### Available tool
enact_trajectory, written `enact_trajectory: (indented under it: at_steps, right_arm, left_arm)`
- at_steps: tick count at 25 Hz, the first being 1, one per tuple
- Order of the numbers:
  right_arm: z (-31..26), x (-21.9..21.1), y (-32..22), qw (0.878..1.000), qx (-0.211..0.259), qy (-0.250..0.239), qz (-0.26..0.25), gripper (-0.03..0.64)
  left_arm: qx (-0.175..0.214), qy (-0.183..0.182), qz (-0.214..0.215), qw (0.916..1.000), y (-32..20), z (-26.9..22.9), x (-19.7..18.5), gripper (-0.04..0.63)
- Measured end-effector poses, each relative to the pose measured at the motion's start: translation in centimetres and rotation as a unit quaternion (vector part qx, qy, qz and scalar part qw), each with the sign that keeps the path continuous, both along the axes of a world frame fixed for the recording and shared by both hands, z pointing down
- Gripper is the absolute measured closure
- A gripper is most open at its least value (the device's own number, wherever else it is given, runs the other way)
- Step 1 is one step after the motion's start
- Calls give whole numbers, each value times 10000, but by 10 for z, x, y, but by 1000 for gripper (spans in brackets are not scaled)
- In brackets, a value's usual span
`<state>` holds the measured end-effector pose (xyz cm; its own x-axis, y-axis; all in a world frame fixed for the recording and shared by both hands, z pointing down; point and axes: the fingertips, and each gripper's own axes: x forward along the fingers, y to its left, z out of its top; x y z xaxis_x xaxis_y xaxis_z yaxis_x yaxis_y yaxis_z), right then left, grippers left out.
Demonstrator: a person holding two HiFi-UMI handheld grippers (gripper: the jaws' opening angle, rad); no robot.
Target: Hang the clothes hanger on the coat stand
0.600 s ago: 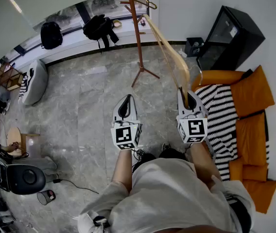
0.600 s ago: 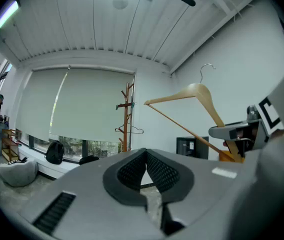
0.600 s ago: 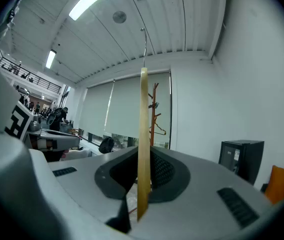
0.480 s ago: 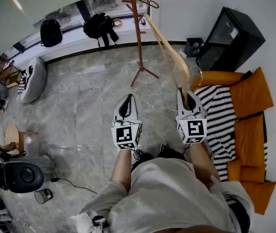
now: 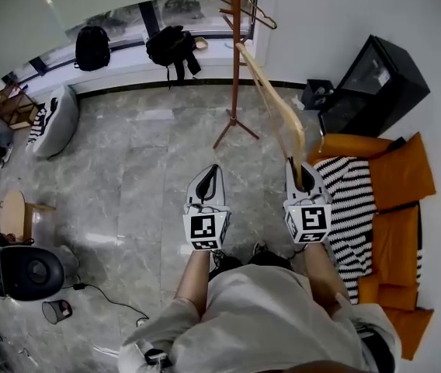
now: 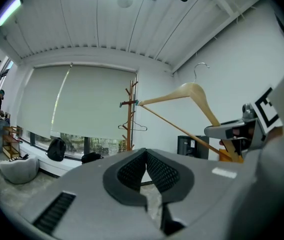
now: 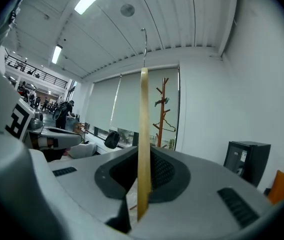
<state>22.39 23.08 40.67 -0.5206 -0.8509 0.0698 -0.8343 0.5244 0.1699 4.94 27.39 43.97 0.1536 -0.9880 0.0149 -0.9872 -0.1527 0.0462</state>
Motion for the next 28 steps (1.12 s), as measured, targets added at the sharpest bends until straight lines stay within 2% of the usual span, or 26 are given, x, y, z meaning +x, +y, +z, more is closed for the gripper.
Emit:
enact_trajectory:
  at_steps: [11,17,23,28]
  right_arm:
    - [7,-59,1,9999,-95,17,-68,594]
    - [10,-77,-5,9997,-203,93,-119,594]
    - [26,-93,-43,9991,-348,30,-232,594]
    - [29,-122,-93,9983,-405,7,-415,594]
  left_arm:
    - [-88,-42,-86,9999,11,11,-66,586]
    - [-295,185,-146,9993,9,20,-88,586]
    - [-383,137,-154,9991,-19,34,-97,586]
    - [-403,26,-238,9989,-64,38,-120,586]
